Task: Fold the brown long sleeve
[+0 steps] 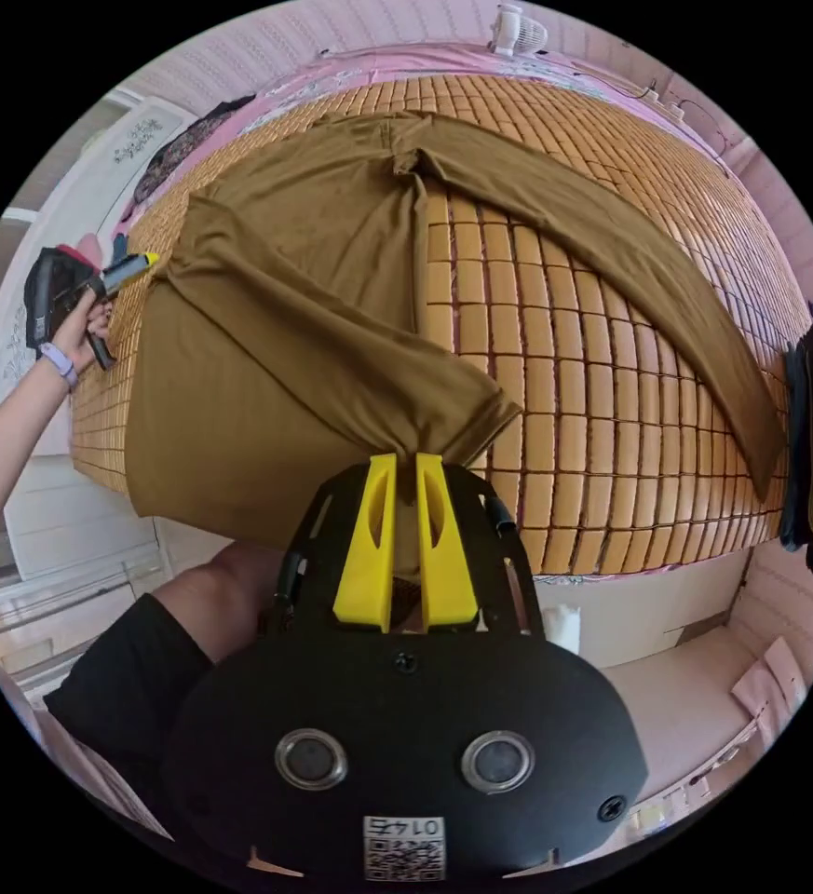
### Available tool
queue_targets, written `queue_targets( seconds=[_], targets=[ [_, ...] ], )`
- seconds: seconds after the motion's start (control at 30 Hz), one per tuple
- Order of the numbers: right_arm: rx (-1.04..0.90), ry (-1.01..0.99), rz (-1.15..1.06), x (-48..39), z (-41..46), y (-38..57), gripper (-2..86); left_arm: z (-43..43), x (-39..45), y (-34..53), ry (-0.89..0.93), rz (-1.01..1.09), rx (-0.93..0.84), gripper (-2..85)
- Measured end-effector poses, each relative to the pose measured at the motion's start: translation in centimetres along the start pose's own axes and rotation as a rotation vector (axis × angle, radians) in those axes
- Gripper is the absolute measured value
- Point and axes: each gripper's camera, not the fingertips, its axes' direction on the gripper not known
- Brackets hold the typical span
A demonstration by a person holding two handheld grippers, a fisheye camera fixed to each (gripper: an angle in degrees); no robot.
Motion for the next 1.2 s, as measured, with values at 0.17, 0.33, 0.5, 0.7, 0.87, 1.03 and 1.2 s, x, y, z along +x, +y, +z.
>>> queue_targets(
  seconds=[0.17, 0.33, 0.5, 0.7, 0.87, 1.03, 1.2],
  targets=[
    [0.05, -0.086, 0.025, -0.8, -6.6, -2.1, 1.0, 2.5, -0.1, -0.7, -0.076, 0.09, -0.128, 4.0],
    [-0.002, -0.128, -0.107, -4.8, -11.2, -2.4, 1.2, 2.1, -0.6, -0.5, -0.055, 0.11, -0.114, -0.5],
    [-0.195, -0.065, -0.165, -6.5, -6.4, -3.6, 3.6, 1.7, -2.3, 0.3, 0.031, 0.026, -0.077, -0.9],
    [-0.092, -0.04, -0.282, -9.1, -10.3, -10.8, 4.4, 2.4, -2.2, 1.3, -0.002, 0.092, -0.089, -0.9],
    [0.19, -0.185, -0.553, -19.9, -11.8, -28.4, 5.3, 2.5, -2.7, 2.2, 0.051, 0.066, -0.059, -1.0],
    [0.26, -0.228, -0.652, -30.3, -8.2, -42.1, 7.0, 2.5, -2.7, 2.8, 0.079, 0.032, -0.043, -1.0],
    [0.118, -0.083, -0.68, -35.1, -2.9, -49.0, 2.1, 2.2, -2.2, 3.2, 0.097, -0.016, -0.032, -1.0]
  ],
)
